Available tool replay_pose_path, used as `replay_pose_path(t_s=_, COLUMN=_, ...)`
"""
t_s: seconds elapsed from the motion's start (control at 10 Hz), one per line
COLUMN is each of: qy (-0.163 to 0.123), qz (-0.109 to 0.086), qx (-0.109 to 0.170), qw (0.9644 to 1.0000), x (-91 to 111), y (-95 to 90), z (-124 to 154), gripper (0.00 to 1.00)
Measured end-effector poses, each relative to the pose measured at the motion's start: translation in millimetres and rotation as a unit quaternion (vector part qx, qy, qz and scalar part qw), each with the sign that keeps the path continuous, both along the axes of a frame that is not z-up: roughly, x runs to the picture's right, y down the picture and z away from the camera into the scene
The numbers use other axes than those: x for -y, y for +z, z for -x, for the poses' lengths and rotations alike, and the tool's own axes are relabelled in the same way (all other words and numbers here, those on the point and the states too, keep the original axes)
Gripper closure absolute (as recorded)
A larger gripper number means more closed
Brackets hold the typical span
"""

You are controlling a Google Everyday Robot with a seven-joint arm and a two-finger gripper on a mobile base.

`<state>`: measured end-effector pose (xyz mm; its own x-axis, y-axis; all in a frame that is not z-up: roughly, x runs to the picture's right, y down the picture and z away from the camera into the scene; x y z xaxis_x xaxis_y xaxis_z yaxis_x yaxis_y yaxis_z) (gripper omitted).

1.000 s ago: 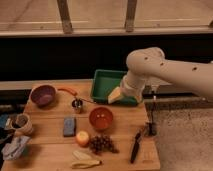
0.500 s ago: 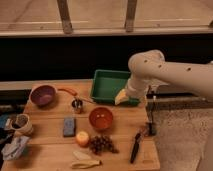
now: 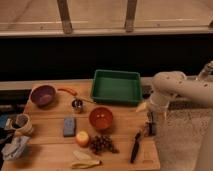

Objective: Place brush in tray

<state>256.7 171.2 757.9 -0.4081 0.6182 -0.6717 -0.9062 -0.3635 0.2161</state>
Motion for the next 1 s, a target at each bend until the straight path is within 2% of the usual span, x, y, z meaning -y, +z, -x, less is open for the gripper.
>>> replay_pose_path(t_s=0.1, qy=0.017, qz=0.004, qx=-0.016, qw=0.9997, x=-9, y=0.1, z=-13, gripper=0.20)
replay_pose_path(t_s=0.5, qy=0.012, qz=0.003, qx=-0.013, qw=0.9998, x=-7, y=-0.3, z=-9, gripper=0.20)
replay_pose_path(t_s=0.7, qy=-0.008, qz=0.017, qx=-0.018, qw=0.9997, x=-9, y=5.8, z=5, gripper=0.20)
replay_pose_path(t_s=0.9, qy=-0.015, qz=0.043, qx=-0.015, qw=0.9989, x=-22, y=12.8, z=11, gripper=0.20)
replay_pose_path(t_s=1.0, qy=-0.017, qz=0.049, qx=-0.014, qw=0.9986, x=-28, y=13.0, z=9, gripper=0.20)
